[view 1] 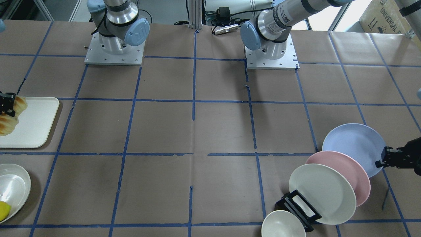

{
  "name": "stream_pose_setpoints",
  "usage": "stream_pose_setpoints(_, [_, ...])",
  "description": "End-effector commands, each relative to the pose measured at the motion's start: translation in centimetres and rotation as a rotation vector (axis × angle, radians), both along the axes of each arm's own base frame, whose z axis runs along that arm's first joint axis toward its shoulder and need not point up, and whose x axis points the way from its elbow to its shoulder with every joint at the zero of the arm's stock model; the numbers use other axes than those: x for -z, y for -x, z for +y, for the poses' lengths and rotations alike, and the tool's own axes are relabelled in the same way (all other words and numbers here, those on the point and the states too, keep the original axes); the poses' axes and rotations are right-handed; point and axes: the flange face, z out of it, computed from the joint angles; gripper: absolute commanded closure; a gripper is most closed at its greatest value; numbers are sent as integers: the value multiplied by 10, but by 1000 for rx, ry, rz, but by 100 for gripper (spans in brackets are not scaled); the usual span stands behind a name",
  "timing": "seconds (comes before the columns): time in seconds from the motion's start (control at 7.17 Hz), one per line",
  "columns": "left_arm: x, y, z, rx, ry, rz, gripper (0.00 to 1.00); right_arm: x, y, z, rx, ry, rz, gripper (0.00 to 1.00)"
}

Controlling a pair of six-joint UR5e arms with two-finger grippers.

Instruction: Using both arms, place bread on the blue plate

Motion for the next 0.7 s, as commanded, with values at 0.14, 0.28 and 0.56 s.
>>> stream_pose_setpoints(0.14, [-78,3,39,-19,-28,-18,93,-103,-87,13,-24,20,15,100])
stream_pose_setpoints(0.28, [-120,18,61,-18,-46,-21,93,-111,-117,10,-16,26,31,100])
stream_pose_setpoints(0.56, [-207,69,117,-16,-41,-36,93,-128,-193,18,-5,34,70,99])
